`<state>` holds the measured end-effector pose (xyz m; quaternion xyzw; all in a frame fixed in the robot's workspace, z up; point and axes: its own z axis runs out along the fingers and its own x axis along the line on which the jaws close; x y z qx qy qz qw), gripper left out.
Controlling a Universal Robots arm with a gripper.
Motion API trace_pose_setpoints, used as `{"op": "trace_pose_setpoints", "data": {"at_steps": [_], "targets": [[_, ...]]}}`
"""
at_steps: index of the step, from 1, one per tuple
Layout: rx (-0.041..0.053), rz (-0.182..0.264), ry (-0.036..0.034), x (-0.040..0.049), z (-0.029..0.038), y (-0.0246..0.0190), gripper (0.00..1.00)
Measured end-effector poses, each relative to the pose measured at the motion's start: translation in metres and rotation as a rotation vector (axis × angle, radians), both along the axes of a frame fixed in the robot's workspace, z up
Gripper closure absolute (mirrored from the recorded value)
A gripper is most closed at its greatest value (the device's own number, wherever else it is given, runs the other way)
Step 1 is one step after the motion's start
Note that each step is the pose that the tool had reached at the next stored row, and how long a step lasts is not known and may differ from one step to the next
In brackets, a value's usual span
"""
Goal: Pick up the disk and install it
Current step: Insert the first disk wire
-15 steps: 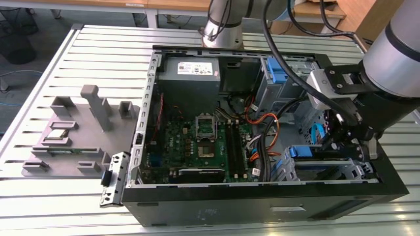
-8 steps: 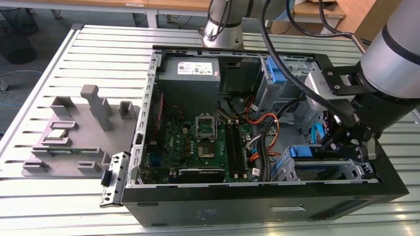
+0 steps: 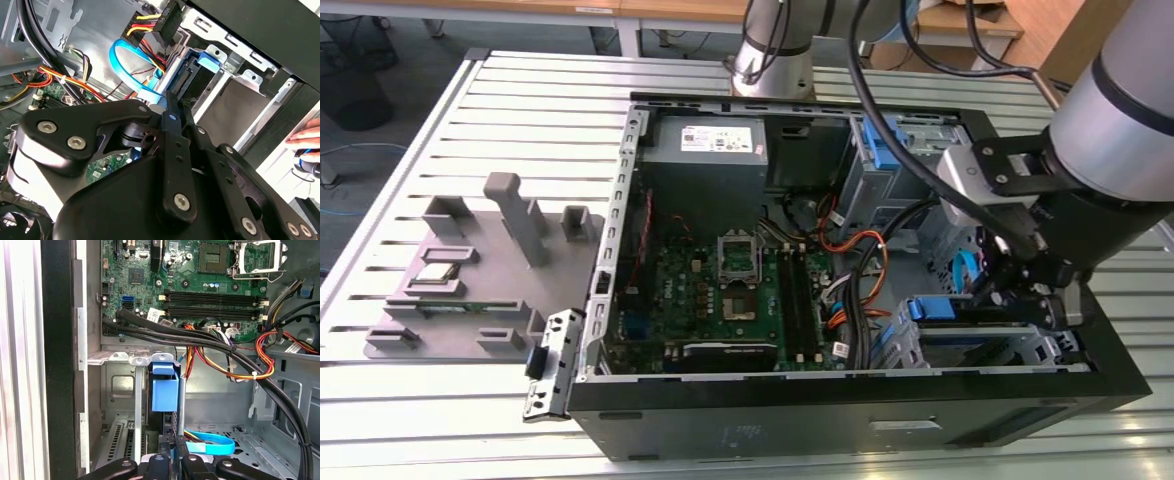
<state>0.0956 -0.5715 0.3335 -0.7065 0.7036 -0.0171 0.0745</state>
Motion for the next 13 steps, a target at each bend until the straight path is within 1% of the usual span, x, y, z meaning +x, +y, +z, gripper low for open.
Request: {"op": "trace_pose_setpoints", "data": {"at_steps": [6, 10, 13], "targets": [[0.0, 0.0, -0.0013, -0.0004, -0.0003, 0.0006, 0.84], [0.0, 0.0, -0.004, -0.0004, -0.0023, 0.0006, 0.84], [-0.0002, 0.0, -0.0043, -0.0004, -0.0027, 0.0005, 0.84]]}}
